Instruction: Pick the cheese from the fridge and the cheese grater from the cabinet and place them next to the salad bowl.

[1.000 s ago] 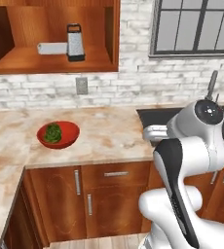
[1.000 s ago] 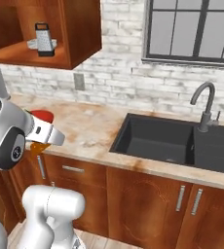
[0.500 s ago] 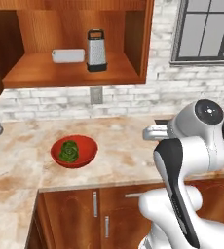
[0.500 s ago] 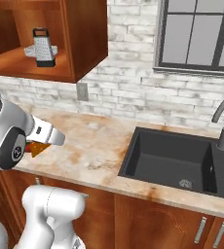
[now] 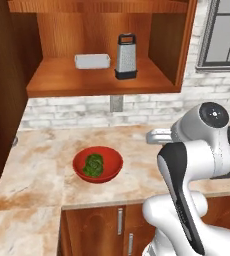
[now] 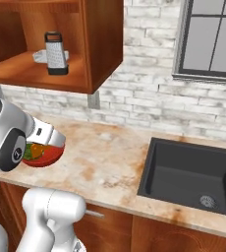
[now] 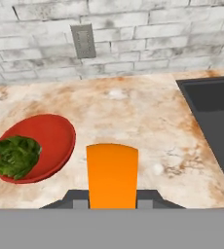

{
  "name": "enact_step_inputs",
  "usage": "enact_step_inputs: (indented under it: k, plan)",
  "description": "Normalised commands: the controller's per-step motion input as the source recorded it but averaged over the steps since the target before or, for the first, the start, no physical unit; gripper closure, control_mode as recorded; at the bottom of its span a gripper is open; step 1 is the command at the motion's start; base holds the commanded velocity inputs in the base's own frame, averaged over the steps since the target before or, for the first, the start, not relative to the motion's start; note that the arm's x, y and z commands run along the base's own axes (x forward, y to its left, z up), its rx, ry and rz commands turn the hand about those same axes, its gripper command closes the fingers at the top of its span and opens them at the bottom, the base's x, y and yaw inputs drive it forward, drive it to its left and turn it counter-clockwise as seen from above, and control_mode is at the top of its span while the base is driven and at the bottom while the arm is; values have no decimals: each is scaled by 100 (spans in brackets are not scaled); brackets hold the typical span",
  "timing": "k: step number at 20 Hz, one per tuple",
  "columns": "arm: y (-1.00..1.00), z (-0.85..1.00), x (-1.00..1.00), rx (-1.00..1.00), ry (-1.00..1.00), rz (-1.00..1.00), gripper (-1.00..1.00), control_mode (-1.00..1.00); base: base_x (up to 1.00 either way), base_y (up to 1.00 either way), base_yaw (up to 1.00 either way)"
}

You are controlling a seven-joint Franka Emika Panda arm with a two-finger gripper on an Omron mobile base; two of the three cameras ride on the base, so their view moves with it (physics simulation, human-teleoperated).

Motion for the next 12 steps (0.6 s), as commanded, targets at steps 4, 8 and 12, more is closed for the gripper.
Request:
enact_step_inputs:
  k: [4,8,12]
  plan:
    - [0,0,0,0,0,0,100,100,31,31,0]
    - [0,0,0,0,0,0,100,100,5,8,0]
    - [0,0,0,0,0,0,100,100,0,0,0]
